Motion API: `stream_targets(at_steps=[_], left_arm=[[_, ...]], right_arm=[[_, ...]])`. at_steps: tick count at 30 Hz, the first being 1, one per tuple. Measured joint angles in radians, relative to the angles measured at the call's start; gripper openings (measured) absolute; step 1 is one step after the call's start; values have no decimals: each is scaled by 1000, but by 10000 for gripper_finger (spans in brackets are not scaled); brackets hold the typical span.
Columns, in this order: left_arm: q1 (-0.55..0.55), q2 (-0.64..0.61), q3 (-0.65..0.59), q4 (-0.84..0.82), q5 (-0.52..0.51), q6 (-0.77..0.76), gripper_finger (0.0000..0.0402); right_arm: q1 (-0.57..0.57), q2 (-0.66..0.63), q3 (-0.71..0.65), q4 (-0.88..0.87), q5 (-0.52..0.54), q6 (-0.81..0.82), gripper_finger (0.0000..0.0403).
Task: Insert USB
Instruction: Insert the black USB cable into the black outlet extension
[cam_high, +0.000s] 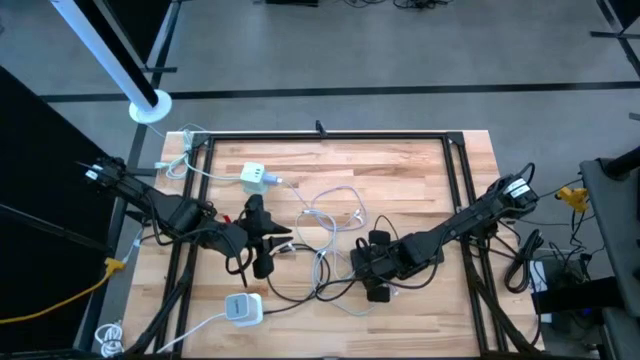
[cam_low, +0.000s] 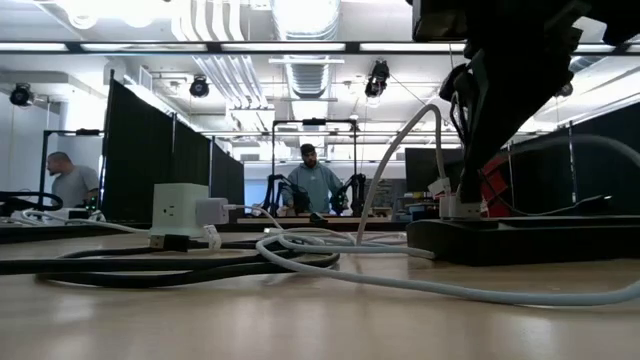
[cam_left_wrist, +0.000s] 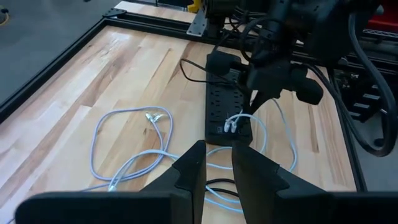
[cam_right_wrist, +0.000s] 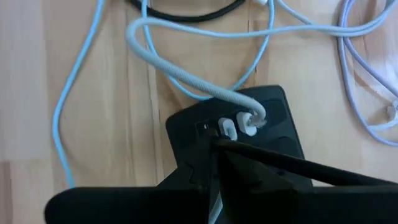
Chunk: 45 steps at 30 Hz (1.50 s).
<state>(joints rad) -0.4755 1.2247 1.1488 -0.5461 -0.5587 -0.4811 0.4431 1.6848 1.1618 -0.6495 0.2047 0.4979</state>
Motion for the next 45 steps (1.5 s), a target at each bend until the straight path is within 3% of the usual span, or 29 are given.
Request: stream_targets(at_steps=[29, 45], left_arm=[[-1, 0, 0, -1, 0, 0, 64], [-1, 0, 0, 8, 0, 0, 64]], right_arm=[[5, 5, 10, -53, -7, 11, 2], [-3, 57, 8, 6, -13, -35, 1]])
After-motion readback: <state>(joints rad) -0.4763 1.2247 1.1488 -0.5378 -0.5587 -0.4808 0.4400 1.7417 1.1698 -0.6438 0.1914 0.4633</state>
